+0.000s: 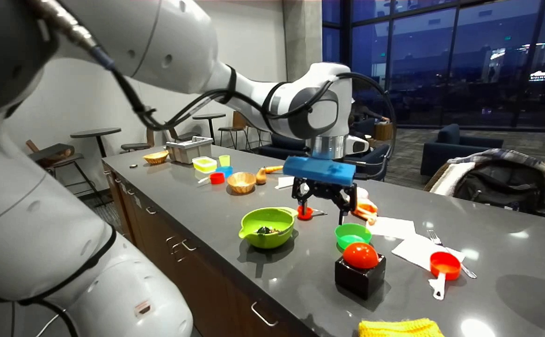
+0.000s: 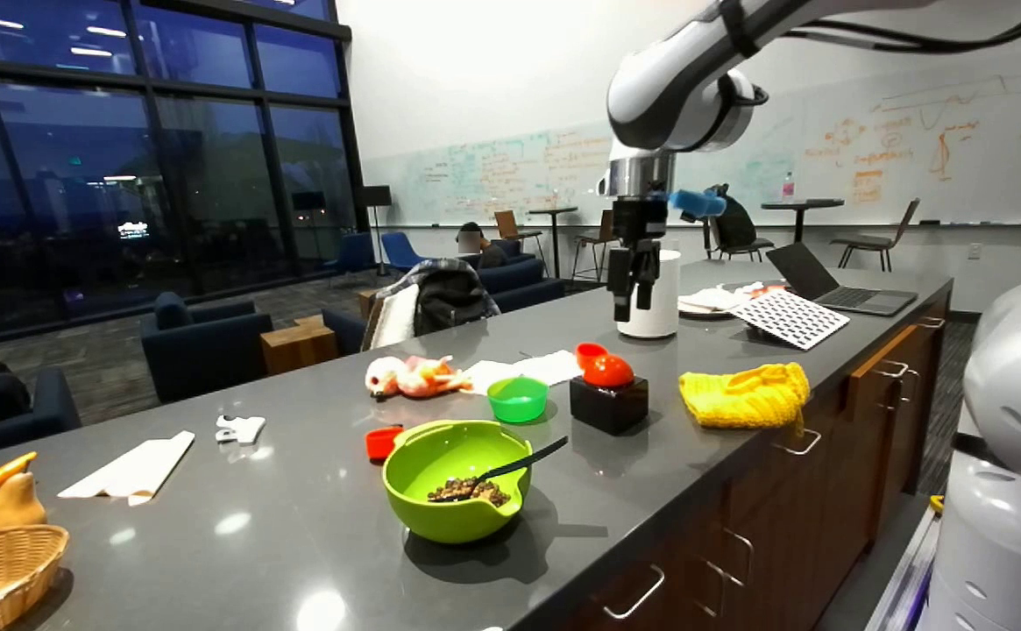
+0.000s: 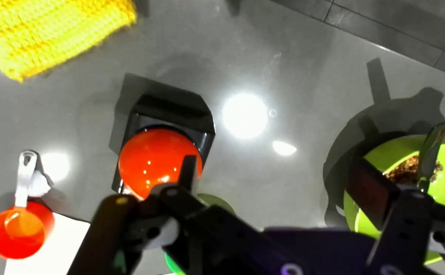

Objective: Press the red button

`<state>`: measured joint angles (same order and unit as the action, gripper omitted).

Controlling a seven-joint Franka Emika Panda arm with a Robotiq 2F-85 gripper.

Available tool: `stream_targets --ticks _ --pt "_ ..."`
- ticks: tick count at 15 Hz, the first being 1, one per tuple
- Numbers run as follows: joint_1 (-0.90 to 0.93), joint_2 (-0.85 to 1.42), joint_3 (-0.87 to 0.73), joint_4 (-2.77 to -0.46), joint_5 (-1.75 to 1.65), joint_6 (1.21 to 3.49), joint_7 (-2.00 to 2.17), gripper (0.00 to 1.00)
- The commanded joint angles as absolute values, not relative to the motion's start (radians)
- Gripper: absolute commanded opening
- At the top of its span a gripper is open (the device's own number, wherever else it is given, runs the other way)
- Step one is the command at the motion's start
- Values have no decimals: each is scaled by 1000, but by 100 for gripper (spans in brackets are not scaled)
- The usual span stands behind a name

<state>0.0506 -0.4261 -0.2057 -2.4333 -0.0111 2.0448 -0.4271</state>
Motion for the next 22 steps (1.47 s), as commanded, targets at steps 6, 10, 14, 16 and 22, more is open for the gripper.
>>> stream_targets --ticks 6,10,14,16,22 --pt "28 -184 -144 -2254 59 2059 -446 100" --pt "18 -208 -151 -2264 54 2056 -448 100" --pt "-13 -189 -164 -2247 31 2052 -464 100" --pt "-31 -180 -171 -2240 32 2056 -475 100" --pt "-62 -125 -188 -2190 61 2063 -554 100"
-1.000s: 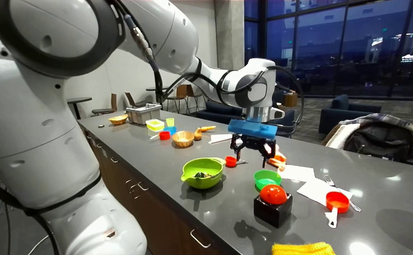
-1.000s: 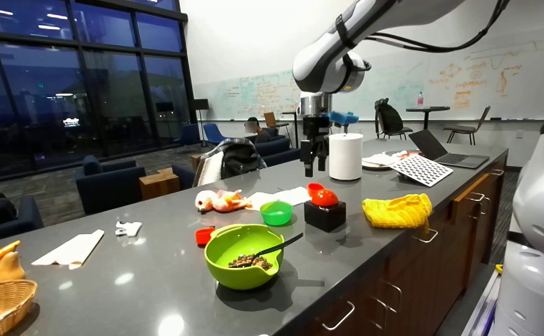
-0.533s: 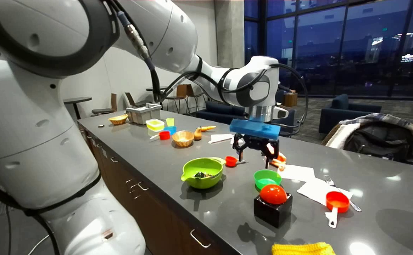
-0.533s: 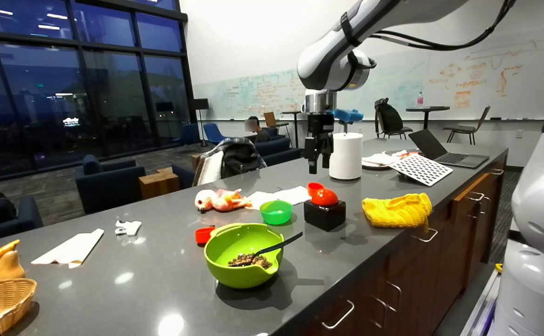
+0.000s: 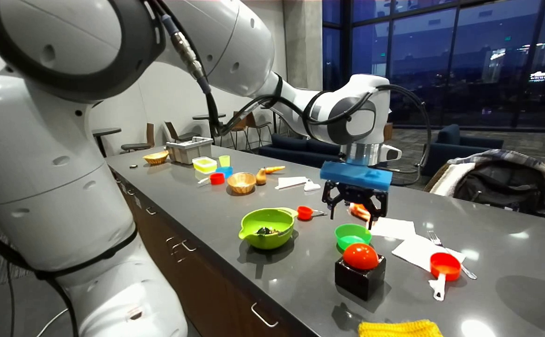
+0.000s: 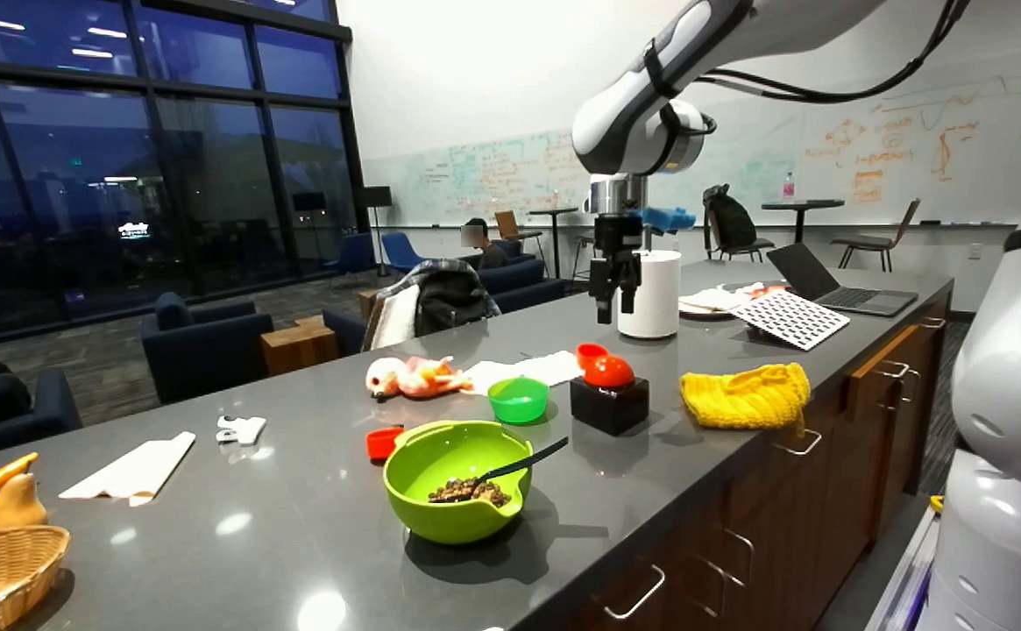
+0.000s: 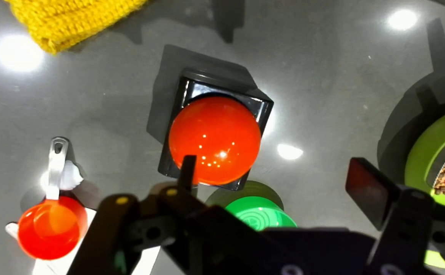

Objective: Press the red button

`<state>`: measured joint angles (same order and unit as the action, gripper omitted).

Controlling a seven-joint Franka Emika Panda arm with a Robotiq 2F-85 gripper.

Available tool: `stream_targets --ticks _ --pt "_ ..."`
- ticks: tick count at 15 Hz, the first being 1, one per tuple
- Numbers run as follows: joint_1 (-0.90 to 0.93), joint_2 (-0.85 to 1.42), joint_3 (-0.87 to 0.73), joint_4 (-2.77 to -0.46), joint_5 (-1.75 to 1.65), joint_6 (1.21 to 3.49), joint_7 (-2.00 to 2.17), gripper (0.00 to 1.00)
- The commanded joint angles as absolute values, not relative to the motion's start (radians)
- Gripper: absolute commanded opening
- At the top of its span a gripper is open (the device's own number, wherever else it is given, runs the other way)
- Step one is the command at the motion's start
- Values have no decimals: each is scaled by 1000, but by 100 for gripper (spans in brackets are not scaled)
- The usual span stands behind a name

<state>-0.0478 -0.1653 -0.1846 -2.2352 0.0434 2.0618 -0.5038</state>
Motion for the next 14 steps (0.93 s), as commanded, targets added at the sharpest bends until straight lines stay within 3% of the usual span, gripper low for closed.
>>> stream_targets --ticks 1,3,4,5,7,14 --pt "-64 -112 -190 -2176 69 2057 -566 100" --pt "-69 -82 -190 -2151 87 2061 -589 100" --pt "-72 -72 -188 -2143 94 2060 -595 75" --pt "-75 -60 -186 -2134 99 2063 -609 74" --pt "-81 -43 -183 -2119 109 2057 -626 61" --pt "-99 -6 -174 -2100 147 2056 -663 6"
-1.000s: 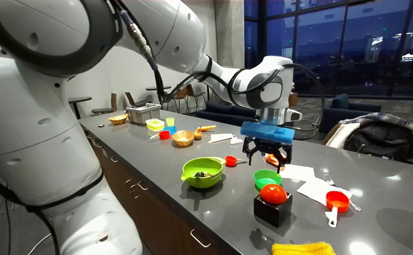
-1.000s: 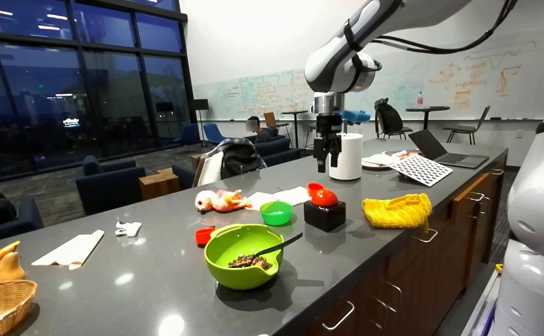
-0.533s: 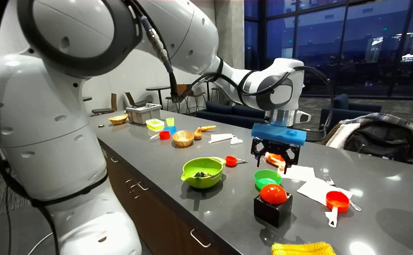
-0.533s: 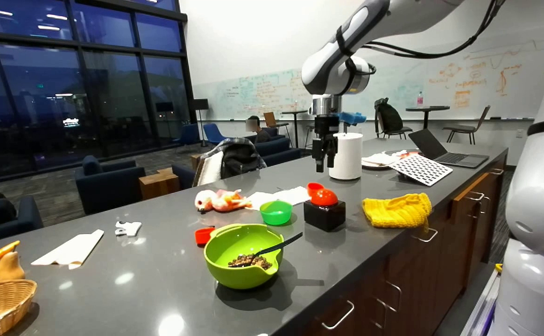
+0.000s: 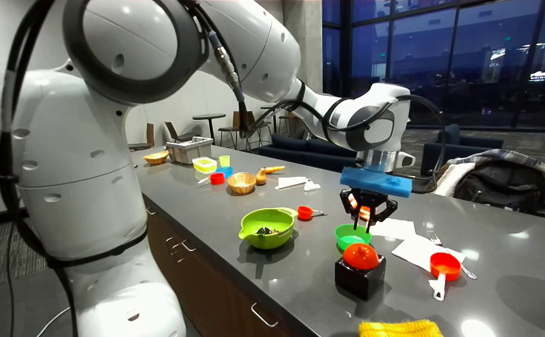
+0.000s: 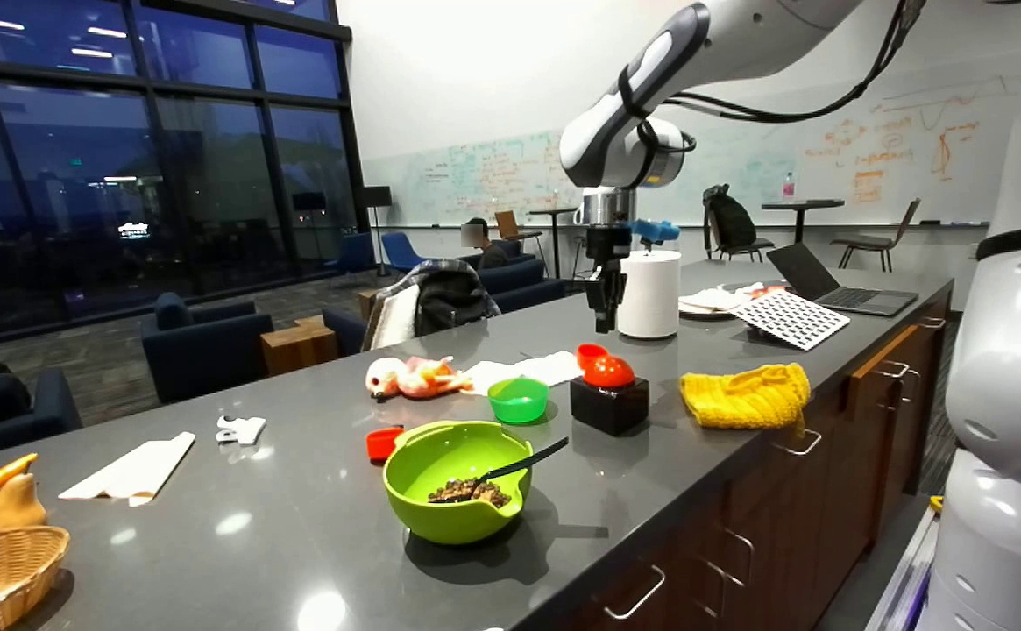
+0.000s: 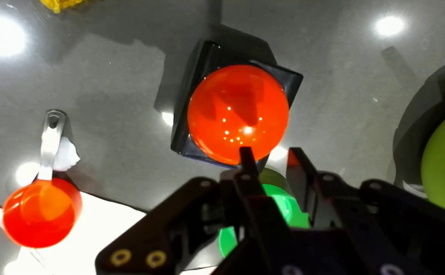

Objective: Press the red button

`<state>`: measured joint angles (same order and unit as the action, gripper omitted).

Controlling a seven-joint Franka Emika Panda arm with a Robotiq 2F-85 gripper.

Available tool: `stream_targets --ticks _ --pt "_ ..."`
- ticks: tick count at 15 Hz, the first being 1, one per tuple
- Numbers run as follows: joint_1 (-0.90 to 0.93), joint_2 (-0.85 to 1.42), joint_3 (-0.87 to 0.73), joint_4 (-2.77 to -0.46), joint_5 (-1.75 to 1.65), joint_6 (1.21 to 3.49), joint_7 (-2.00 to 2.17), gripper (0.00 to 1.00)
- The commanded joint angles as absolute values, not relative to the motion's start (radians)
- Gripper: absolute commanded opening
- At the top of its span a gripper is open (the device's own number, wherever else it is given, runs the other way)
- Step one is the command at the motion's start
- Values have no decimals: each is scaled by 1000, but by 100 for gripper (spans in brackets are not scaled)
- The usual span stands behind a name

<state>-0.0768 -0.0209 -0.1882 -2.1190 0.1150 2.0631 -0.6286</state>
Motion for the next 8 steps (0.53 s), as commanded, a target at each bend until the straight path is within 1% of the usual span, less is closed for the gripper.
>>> stream_targets --ticks 1,8 --pt "-100 -3 -173 -2103 147 2057 -663 1" --pt "-112 27 -169 -2131 141 2069 -649 0"
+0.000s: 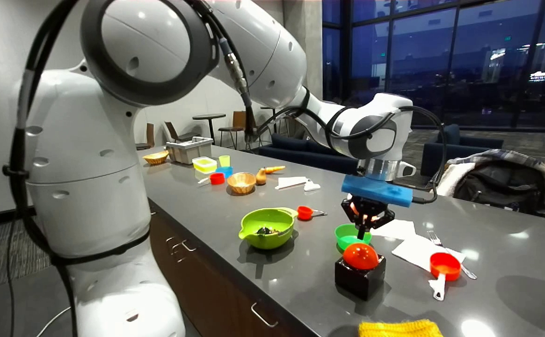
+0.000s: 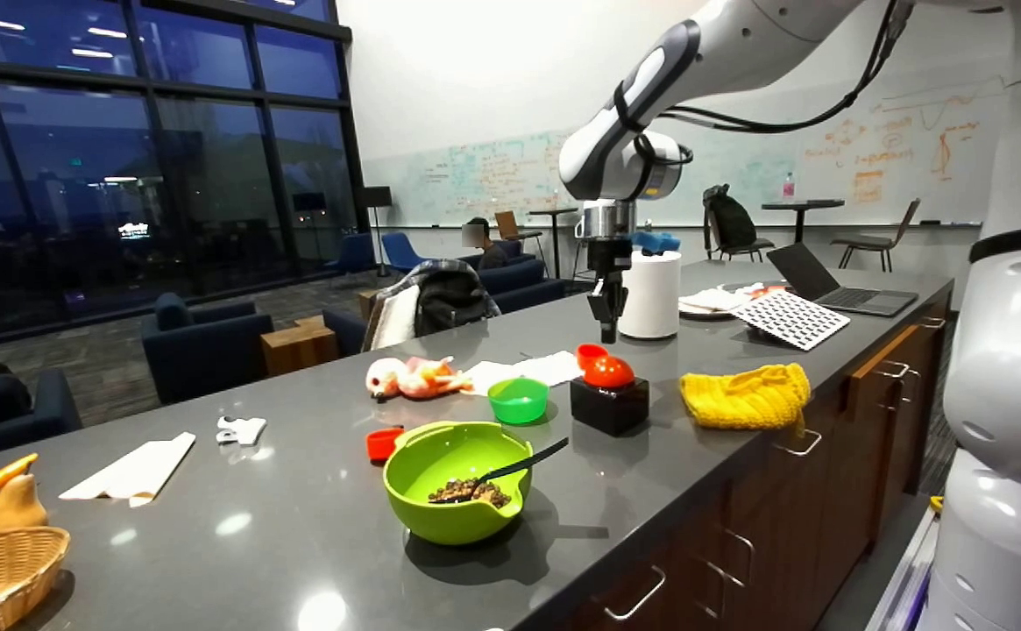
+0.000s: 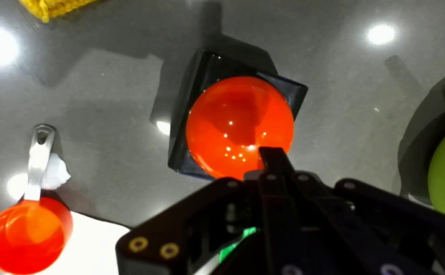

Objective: Press the red button

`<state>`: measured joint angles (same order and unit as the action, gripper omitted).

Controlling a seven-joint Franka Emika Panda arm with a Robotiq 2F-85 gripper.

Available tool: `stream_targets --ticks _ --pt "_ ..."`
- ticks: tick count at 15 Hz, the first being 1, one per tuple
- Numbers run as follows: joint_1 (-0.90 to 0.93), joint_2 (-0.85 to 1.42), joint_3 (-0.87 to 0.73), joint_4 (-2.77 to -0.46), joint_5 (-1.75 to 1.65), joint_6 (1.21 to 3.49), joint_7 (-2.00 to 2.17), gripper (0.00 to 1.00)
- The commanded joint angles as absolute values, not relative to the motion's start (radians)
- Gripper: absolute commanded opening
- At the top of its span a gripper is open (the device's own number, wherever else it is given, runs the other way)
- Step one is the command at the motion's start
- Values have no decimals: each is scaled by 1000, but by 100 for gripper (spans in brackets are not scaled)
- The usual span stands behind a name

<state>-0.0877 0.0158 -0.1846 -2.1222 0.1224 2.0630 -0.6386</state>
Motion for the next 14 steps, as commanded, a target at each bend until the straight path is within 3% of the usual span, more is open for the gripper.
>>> stream_targets --ticks 1,14 --pt "-115 33 -168 -2133 143 2067 -648 0" --pt "-152 84 -164 -2152 246 2089 -654 0"
